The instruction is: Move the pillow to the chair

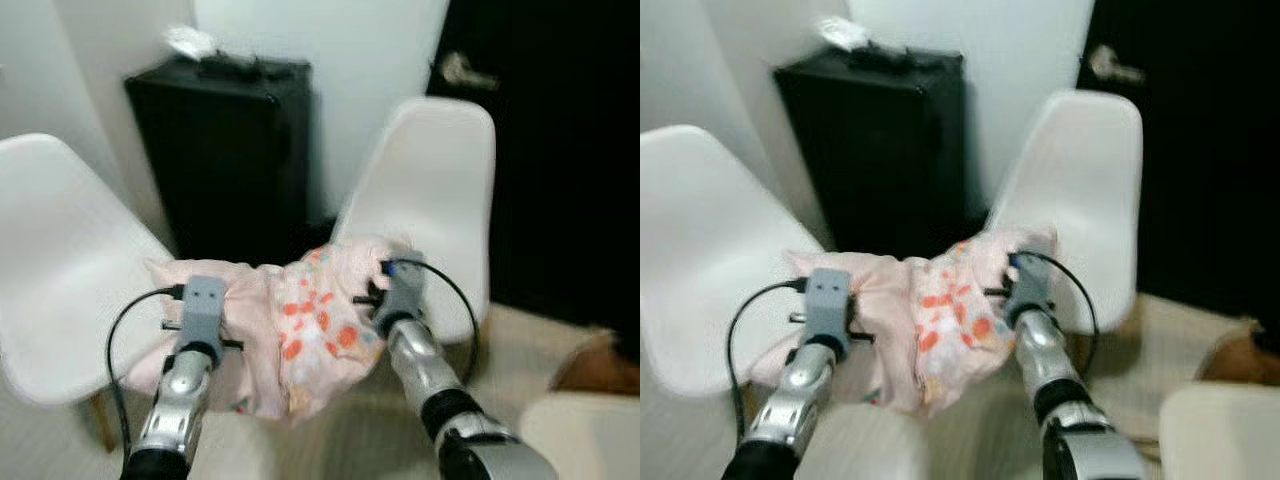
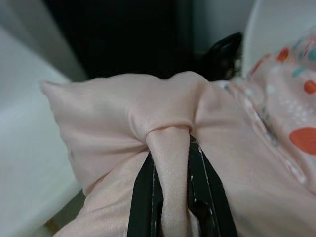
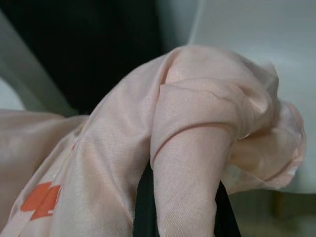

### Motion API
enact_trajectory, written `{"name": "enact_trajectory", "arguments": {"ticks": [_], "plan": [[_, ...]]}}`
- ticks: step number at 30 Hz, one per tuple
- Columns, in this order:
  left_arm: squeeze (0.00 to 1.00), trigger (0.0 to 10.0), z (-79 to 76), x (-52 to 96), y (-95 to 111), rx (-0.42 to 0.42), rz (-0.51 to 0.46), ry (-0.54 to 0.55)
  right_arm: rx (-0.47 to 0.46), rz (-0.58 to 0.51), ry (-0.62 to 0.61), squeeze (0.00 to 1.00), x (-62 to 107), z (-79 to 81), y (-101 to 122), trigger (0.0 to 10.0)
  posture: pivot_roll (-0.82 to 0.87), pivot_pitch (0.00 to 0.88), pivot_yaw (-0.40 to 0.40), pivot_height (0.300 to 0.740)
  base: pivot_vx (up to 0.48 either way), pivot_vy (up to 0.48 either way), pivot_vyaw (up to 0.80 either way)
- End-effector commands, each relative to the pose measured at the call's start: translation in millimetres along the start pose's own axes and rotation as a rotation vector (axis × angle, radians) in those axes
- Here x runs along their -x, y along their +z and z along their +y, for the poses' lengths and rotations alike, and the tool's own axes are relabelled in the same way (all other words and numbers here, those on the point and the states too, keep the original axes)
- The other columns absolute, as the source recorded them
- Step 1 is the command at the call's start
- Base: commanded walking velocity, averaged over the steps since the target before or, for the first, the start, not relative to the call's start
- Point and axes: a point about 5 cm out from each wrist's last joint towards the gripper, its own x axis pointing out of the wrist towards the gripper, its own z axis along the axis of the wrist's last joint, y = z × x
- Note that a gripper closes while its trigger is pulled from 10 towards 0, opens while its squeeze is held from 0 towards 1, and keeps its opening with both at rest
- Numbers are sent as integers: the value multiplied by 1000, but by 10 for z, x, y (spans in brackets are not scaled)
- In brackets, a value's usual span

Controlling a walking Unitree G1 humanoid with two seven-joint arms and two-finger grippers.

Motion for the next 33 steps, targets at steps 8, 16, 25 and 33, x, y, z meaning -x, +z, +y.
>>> {"name": "enact_trajectory", "arguments": {"ticks": [8, 16, 25, 33], "plan": [[0, 10000, -95, -36, 137, -1, -71, -44, 22, -28, 49, 0, -43, 86, 99, 10000, 23, 0, -2, 740, 0, 0, -800], [0, 10000, -85, -43, 147, 1, -78, -37, 15, -29, 51, 0, -47, 86, 100, 10000, 23, 0, -3, 740, 0, 0, -800], [24, 10000, -70, -38, 159, 23, -91, -34, 16, -34, 51, 0, -47, 86, 106, 10000, 24, 0, -4, 740, 136, 0, -89], [35, 10000, -60, -40, 162, 26, -94, -32, 19, -34, 53, 0, -50, 94, 108, 10000, 24, 0, -3, 740, 354, 0, 0]]}}
